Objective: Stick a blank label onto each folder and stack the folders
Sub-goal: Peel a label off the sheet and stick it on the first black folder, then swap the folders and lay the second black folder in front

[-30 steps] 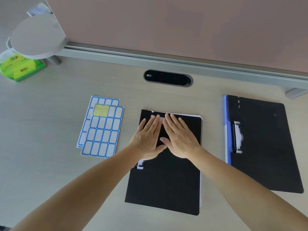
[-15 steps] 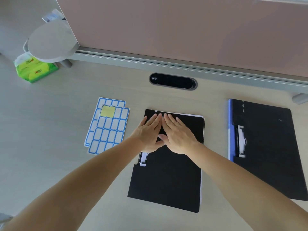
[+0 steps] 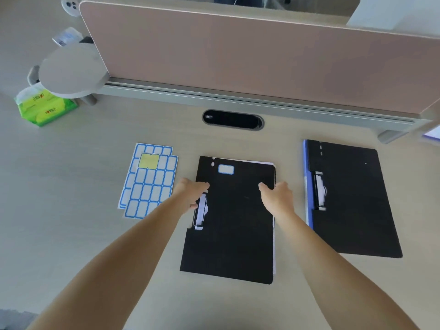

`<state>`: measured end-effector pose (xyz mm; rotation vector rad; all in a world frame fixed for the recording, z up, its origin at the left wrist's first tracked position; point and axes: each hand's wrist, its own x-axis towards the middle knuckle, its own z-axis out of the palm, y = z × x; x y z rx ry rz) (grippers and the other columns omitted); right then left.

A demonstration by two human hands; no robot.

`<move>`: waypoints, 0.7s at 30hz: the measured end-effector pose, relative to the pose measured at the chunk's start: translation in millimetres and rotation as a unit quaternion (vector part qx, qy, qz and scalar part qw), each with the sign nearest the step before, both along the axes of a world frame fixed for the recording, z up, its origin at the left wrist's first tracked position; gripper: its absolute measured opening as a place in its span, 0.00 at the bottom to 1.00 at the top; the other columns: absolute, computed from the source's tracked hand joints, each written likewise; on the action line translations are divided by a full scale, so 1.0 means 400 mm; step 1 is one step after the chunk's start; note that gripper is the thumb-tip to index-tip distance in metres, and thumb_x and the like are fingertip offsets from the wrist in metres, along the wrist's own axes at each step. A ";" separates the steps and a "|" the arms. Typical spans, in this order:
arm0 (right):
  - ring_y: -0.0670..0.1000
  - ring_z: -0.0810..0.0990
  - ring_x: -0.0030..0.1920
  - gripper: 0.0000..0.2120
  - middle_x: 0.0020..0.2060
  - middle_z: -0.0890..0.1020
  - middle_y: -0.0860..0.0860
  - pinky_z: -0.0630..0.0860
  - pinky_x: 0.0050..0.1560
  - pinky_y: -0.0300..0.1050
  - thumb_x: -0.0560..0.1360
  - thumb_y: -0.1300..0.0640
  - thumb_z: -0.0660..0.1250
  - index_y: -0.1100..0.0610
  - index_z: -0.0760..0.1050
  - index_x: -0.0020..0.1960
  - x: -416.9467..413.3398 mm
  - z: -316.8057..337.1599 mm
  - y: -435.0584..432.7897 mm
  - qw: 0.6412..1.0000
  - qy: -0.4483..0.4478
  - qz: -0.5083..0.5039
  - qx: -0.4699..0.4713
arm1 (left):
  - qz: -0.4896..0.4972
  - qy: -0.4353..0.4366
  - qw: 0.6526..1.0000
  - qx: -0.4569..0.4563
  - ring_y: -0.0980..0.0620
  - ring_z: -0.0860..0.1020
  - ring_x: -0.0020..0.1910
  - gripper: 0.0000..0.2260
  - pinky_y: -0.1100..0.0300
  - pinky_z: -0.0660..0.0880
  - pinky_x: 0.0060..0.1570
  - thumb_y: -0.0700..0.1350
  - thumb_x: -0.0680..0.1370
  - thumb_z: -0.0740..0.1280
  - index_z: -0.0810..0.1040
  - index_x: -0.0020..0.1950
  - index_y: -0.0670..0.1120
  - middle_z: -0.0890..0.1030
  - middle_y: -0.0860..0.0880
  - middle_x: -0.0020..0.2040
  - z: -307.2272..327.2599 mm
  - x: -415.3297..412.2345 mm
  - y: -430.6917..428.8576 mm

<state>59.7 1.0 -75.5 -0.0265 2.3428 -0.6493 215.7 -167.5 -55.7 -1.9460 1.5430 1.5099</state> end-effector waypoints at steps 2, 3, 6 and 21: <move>0.55 0.76 0.41 0.23 0.46 0.77 0.55 0.69 0.32 0.44 0.71 0.40 0.66 0.60 0.71 0.51 0.002 -0.010 0.004 0.999 -0.005 -0.034 -0.008 | 0.013 0.017 0.999 0.028 0.53 0.72 0.41 0.13 0.63 0.72 0.39 0.50 0.77 0.69 0.73 0.55 0.43 0.71 0.48 0.40 0.000 0.000 0.005; 0.53 0.75 0.38 0.22 0.43 0.75 0.54 0.68 0.31 0.44 0.71 0.41 0.66 0.60 0.70 0.48 0.001 -0.012 0.005 0.998 -0.014 -0.050 -0.019 | 0.011 0.025 0.999 0.034 0.53 0.72 0.42 0.14 0.61 0.73 0.41 0.50 0.77 0.70 0.73 0.54 0.43 0.71 0.48 0.40 -0.003 0.004 0.003; 0.53 0.76 0.42 0.23 0.43 0.76 0.51 0.72 0.40 0.45 0.72 0.40 0.68 0.60 0.72 0.50 -0.004 -0.013 0.011 0.992 -0.059 -0.085 -0.066 | -0.017 0.021 1.000 0.013 0.53 0.69 0.34 0.18 0.60 0.72 0.34 0.53 0.75 0.71 0.77 0.56 0.42 0.69 0.47 0.34 -0.006 0.032 -0.003; 0.50 0.75 0.37 0.23 0.38 0.76 0.48 0.71 0.38 0.41 0.73 0.39 0.68 0.59 0.72 0.54 0.168 0.145 0.028 0.988 -0.034 -0.041 -0.146 | 0.009 0.246 0.954 -0.171 0.50 0.73 0.34 0.11 0.58 0.70 0.33 0.54 0.82 0.60 0.74 0.48 0.47 0.73 0.48 0.37 0.148 0.178 0.022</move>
